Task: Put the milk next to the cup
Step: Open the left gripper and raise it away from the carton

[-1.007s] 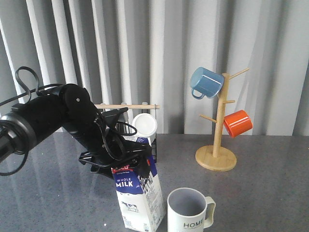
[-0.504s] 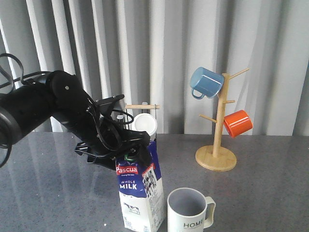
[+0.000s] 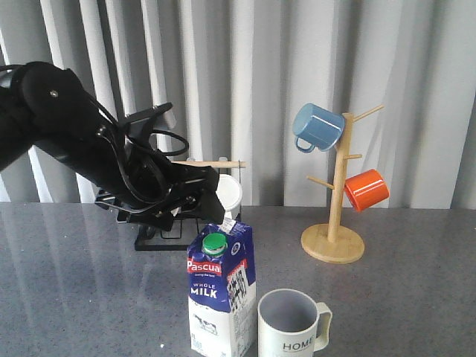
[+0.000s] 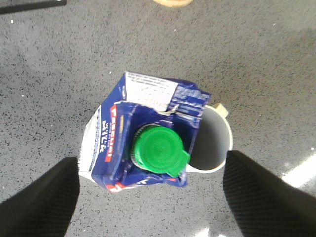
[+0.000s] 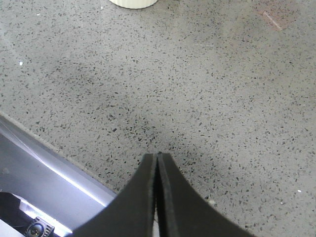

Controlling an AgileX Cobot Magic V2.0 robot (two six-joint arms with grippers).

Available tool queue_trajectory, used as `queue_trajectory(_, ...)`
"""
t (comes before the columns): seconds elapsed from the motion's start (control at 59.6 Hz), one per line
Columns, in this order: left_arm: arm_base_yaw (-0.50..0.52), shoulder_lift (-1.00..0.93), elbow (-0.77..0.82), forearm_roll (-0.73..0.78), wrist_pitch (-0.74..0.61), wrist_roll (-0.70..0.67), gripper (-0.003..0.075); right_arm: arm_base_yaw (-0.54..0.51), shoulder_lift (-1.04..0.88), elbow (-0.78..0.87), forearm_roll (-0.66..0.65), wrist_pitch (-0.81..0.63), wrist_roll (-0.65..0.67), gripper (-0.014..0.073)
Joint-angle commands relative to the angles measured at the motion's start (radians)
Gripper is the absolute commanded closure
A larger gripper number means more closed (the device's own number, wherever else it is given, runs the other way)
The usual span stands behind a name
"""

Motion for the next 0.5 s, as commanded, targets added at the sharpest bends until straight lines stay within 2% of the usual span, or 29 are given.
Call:
queue_trajectory(0.0,-0.004,-0.084,-0.026,-0.030,-0.004,-0.008,0.0143,-0.001,0.000,-0.027,-0.004,-0.059,0.000,0.0602)
queue_trajectory(0.134,-0.004,-0.139,-0.026,-0.030,-0.004,-0.007,0.0150,-0.001,0.000,-0.027,-0.005,-0.094,0.000,0.0602)
queue_trajectory(0.235,-0.004,-0.194,-0.026,-0.029,-0.004,-0.001,0.0205,-0.002,0.000,-0.027,-0.012,-0.156,0.016,0.0600)
queue_trajectory(0.336,-0.004,-0.258,-0.026,-0.029,-0.004,0.002,0.0323,-0.002,0.000,-0.027,-0.040,-0.234,0.082,0.0598)
queue_trajectory(0.487,-0.004,-0.368,-0.026,-0.019,-0.004,0.033,0.0590,-0.002,0.000,-0.027,-0.187,-0.341,0.263,0.0598)
